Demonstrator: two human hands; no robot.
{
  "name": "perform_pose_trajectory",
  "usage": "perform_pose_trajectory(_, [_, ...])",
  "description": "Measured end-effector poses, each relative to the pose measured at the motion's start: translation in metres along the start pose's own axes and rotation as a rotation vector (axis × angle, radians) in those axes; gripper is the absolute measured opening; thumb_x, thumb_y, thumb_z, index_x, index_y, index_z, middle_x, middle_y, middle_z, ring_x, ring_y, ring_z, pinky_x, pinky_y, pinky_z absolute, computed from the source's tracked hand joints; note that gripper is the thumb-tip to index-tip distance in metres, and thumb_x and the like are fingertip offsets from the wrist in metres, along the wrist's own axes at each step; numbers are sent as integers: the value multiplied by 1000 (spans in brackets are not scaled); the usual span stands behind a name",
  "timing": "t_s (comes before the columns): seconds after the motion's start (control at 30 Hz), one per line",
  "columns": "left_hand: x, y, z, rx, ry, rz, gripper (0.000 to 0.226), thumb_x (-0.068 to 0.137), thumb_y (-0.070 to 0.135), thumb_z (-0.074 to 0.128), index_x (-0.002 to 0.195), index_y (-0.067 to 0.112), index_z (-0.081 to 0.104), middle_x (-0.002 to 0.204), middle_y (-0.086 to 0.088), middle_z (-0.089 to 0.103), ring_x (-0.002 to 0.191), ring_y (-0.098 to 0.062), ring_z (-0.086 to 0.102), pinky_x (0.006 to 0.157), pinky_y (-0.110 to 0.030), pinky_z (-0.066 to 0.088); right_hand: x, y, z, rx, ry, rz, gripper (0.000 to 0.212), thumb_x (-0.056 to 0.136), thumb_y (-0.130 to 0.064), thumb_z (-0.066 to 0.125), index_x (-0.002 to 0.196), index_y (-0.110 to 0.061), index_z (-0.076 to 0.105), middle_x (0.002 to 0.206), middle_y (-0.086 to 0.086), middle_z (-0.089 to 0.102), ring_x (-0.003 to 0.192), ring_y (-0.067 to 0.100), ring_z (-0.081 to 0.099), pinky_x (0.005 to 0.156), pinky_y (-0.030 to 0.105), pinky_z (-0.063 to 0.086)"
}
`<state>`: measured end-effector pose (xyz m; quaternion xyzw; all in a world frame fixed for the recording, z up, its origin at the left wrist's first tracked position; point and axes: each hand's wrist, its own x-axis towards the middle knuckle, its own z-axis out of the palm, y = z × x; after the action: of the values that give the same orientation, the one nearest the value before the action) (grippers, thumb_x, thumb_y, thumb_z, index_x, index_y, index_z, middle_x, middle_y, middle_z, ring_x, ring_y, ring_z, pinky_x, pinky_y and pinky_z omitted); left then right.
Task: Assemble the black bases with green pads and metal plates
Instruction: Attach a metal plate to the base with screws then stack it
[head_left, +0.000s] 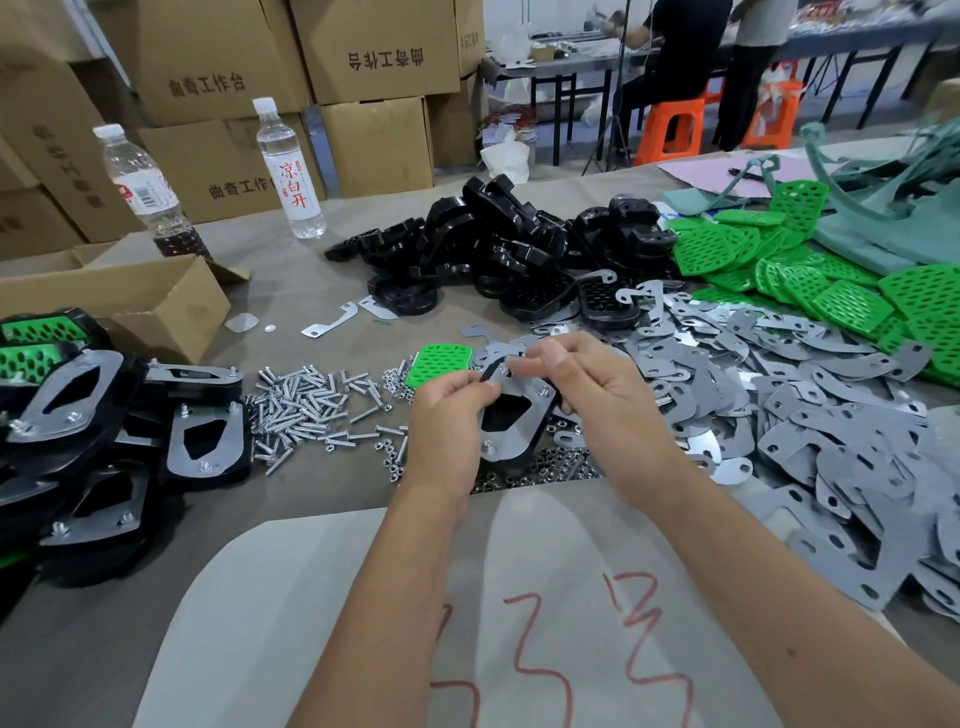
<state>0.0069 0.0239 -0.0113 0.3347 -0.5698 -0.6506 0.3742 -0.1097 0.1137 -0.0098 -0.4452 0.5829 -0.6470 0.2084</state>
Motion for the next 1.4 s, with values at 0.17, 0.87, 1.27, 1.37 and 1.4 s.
perform_pose_trajectory(0.17, [0, 1, 1, -24, 43, -19, 13, 77, 23, 66, 68, 20, 74, 77, -7, 71, 73, -22, 63, 70, -36, 46, 2, 6, 0, -9, 72, -54, 27, 102, -38, 58, 86, -27, 77, 94, 4, 60, 75, 16, 55, 72, 29, 46])
perform_pose_trajectory(0.87, [-8, 2, 3, 944, 341, 375, 36, 107, 33, 44, 74, 18, 46, 67, 5, 47, 71, -29, 47, 61, -41, 29, 0, 4, 5, -286, 30, -58, 26, 96, -18, 68, 75, -5, 63, 54, -11, 42, 50, 6, 34, 50, 17, 29])
perform_pose_trajectory(1.27, [-9, 8, -3, 1152, 89, 421, 23, 108, 28, 39, 87, 20, 37, 87, 1, 46, 78, -29, 42, 66, -40, 29, 7, 2, -14, -165, -51, 197, 46, 95, -39, 59, 75, 1, 47, 66, 6, 26, 58, 22, 24, 44, 22, 26])
perform_pose_trajectory(1.37, [-9, 8, -7, 1174, 9, 424, 24, 109, 28, 38, 87, 18, 38, 88, 0, 49, 82, -31, 48, 67, -42, 35, 7, 5, -17, -186, -63, 221, 48, 97, -37, 58, 74, 1, 40, 67, 8, 23, 61, 28, 20, 49, 34, 19])
perform_pose_trajectory(1.4, [-9, 8, -8, 1181, -23, 420, 24, 108, 28, 38, 87, 18, 38, 89, 0, 50, 84, -31, 48, 68, -42, 38, 8, 5, -18, -176, -60, 232, 48, 97, -37, 59, 74, 1, 39, 67, 8, 23, 62, 29, 19, 52, 37, 17])
